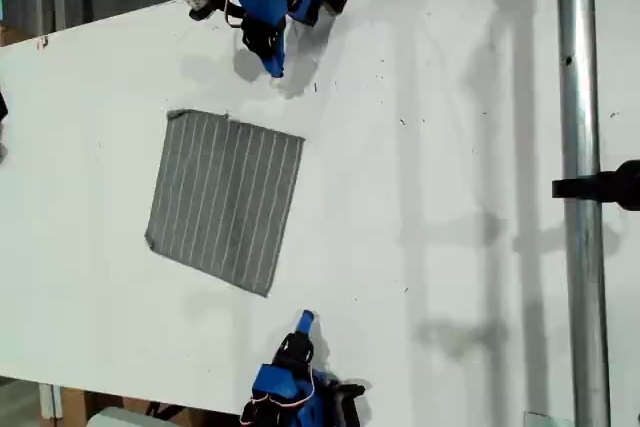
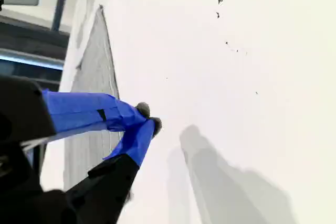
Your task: Grasp corners of a towel and fold twice.
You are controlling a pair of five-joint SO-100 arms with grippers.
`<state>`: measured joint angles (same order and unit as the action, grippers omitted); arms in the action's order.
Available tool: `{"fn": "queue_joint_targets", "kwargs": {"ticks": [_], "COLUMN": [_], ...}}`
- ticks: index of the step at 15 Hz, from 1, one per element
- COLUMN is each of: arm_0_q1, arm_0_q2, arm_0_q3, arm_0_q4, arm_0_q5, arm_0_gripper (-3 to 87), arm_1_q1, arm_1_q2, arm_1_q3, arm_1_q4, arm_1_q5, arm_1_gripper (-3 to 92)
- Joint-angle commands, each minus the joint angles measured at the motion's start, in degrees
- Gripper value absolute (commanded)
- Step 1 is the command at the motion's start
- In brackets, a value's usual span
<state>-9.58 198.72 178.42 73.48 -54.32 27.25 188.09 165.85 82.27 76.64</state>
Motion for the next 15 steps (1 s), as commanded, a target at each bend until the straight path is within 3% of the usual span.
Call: {"fn": "queue_joint_targets", "kwargs": {"ticks": [1, 8, 11, 15], "arm_0_q1": [-4.75, -4.57, -4.83, -4.83], "arm_0_q2": [0.09, 0.09, 0.09, 0.09], "arm_0_q3": [0.26, 0.26, 0.26, 0.26], "arm_0_q4": [0.35, 0.35, 0.35, 0.35], "arm_0_q5": [-23.99, -23.91, -23.91, -24.17], "arm_0_gripper": [-2.9, -2.9, -2.9, -2.9], "arm_1_q1": [-6.77, -10.37, -12.04, -11.95], "arm_1_q2": [0.62, -3.34, -45.62, -74.79], "arm_1_q3": [-1.67, -8.17, -40.61, -71.46], "arm_1_q4": [-0.79, -3.43, -7.73, -0.62], "arm_1_q5": [2.02, 1.49, -6.50, -11.43], "arm_1_gripper": [-0.3, -0.4, -0.4, 0.9]}}
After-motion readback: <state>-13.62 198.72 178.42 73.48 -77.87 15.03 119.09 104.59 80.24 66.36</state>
